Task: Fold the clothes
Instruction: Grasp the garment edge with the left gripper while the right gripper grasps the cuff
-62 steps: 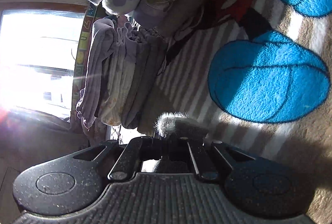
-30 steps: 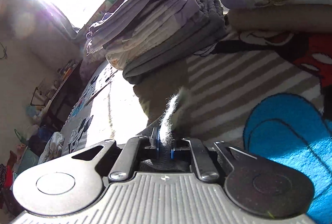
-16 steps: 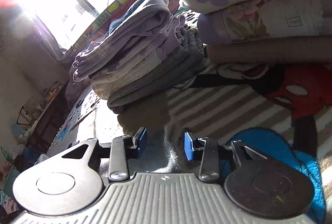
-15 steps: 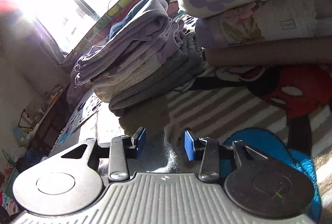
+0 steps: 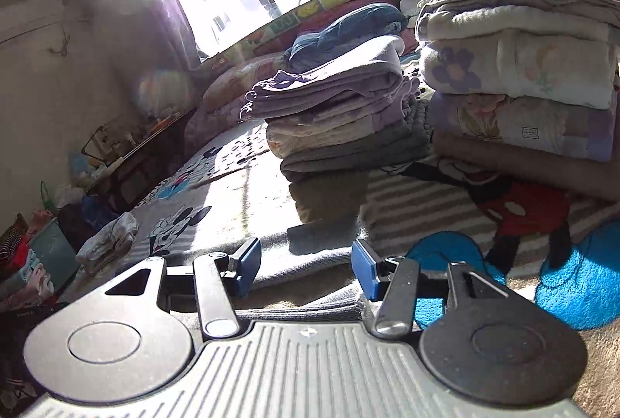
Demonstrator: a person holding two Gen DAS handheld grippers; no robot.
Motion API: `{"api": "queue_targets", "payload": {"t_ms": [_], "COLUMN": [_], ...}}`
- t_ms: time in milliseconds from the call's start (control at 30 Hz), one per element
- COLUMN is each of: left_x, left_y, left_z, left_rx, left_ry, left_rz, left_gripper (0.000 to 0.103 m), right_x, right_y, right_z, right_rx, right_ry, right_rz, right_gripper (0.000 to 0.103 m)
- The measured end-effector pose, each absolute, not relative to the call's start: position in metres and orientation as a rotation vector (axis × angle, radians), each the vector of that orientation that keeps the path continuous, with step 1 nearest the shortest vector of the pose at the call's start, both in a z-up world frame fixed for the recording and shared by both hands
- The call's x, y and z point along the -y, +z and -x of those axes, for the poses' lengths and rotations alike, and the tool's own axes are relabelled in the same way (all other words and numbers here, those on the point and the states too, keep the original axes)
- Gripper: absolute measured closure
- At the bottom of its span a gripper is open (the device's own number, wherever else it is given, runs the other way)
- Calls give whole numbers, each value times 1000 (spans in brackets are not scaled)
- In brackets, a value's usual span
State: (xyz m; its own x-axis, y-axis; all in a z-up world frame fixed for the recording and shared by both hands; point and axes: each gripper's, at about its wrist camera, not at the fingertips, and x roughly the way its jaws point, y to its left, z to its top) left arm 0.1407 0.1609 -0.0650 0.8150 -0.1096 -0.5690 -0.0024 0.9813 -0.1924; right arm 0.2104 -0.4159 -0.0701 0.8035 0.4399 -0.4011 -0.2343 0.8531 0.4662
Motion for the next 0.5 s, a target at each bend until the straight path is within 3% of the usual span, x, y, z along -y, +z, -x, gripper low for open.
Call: {"api": "queue_targets", "payload": {"t_ms": [267, 500], "left_x": [-156, -154], "left_y": [-83, -105], "left_z": [-141, -164], "left_rx": [-697, -759], "left_ry": [-56, -74], "left_rz": [169, 283], "left_gripper": [42, 38], "right_x": [387, 386], "right_y": [-90, -112], "right_z": [-195, -213], "right_rx": [-627, -622], "right_ry": [413, 438], "right_rz": [69, 67], "right_gripper": [47, 47]}}
